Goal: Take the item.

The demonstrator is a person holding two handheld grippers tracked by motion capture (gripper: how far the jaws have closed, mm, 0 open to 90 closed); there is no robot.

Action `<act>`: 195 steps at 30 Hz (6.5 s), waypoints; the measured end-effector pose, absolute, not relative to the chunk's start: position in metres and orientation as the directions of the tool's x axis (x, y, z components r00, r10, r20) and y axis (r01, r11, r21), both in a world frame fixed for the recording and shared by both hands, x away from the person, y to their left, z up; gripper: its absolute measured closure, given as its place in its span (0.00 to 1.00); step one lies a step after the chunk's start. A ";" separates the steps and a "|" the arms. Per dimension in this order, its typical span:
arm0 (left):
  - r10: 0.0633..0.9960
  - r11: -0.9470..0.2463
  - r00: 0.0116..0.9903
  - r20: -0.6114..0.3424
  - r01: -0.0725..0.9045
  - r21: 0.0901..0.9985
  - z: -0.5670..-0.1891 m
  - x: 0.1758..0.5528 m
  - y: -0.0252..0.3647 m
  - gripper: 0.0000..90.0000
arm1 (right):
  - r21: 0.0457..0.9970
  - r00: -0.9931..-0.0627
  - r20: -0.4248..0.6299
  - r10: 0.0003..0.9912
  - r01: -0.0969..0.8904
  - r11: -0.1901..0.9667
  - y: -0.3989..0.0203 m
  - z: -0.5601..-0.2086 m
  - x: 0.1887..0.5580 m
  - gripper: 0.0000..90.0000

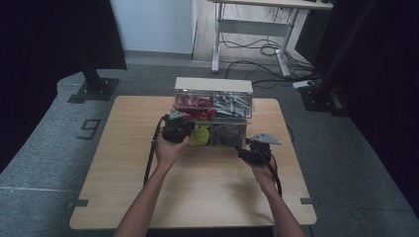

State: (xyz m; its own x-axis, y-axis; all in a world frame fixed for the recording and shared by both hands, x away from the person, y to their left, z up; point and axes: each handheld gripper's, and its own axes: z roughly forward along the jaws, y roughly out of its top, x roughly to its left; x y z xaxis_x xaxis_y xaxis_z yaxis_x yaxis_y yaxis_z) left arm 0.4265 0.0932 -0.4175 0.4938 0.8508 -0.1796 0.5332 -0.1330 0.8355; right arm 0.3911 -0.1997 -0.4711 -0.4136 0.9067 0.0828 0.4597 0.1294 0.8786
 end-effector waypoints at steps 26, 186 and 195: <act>0.849 -0.131 0.496 -0.183 0.533 0.836 -0.417 0.426 0.092 1.00 | 0.867 -0.405 0.062 0.912 0.474 0.151 -0.179 -0.485 0.416 0.48; 0.848 -0.126 0.495 -0.190 0.536 0.835 -0.416 0.425 0.090 1.00 | 0.945 -0.327 0.074 0.942 0.326 0.039 -0.250 -0.456 0.386 0.79; 0.847 -0.126 0.496 -0.190 0.535 0.835 -0.416 0.425 0.090 1.00 | 0.943 -0.311 0.068 0.948 0.331 0.041 -0.259 -0.457 0.388 0.79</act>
